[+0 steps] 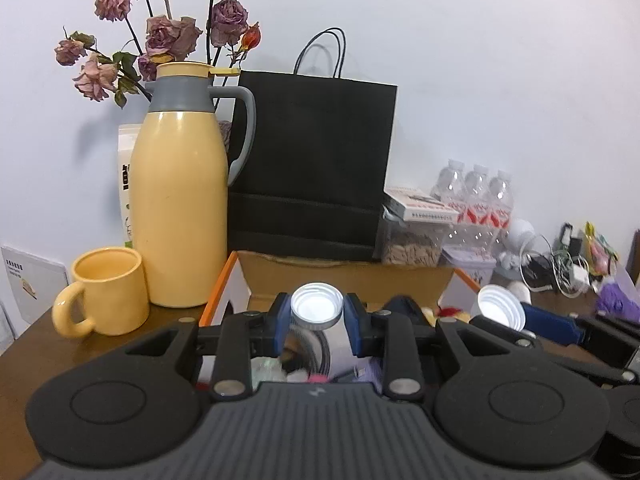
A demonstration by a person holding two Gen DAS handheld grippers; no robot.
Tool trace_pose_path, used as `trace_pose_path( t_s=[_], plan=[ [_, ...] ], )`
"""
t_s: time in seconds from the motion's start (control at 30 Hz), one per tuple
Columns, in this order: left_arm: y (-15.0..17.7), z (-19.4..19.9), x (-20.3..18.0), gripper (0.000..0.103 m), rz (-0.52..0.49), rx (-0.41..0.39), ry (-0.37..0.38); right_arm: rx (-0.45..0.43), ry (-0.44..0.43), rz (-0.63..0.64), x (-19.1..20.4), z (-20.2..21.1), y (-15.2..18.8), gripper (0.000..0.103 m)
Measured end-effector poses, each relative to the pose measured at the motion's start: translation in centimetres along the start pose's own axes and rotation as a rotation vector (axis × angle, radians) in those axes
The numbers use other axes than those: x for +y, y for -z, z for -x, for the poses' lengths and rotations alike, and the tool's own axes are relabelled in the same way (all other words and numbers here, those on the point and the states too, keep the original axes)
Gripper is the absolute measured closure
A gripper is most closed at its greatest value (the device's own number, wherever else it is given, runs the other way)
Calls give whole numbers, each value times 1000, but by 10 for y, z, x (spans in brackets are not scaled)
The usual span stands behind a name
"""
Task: Organize objects
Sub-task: 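Carry both white caps over the box with both grippers, then open both grippers to drop the white caps into the box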
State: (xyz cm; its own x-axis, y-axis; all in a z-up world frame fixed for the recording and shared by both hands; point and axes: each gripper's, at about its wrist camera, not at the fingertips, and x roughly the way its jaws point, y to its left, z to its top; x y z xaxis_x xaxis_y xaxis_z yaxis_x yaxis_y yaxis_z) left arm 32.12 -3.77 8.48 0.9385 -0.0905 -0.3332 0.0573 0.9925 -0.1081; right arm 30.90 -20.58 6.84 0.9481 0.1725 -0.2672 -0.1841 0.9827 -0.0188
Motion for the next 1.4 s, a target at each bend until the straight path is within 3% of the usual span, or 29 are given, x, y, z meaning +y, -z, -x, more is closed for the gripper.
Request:
trace_pose_path(
  t_s=[0.33, 0.6, 0.67, 0.7, 0.73, 0.8, 0.9, 1.4],
  plan=[
    [-7, -60, 0, 74, -2, 39, -5, 63, 63, -42, -30, -75, -3, 65],
    [0, -71, 1, 73, -11, 54, -25, 111, 61, -44, -33, -86, 5, 64],
    [2, -70, 1, 64, -18, 50, -27, 118, 54, -38, -32, -84, 7, 63],
    [2, -70, 2, 44, -21, 48, -29, 122, 54, -37, -32, -84, 8, 51],
    [2, -70, 3, 20, -19, 43, -40, 122, 59, -37, -32, -83, 9, 31],
    [1, -69, 5, 0, -13, 16, -70, 109, 66, -39, -33, -80, 11, 8],
    [-1, -66, 9, 0, 2, -2, -85, 103, 58, -41, -32, -77, 11, 0],
    [0, -60, 8, 0, -3, 1, -80, 93, 47, -38, -27, -69, 10, 0]
  ],
)
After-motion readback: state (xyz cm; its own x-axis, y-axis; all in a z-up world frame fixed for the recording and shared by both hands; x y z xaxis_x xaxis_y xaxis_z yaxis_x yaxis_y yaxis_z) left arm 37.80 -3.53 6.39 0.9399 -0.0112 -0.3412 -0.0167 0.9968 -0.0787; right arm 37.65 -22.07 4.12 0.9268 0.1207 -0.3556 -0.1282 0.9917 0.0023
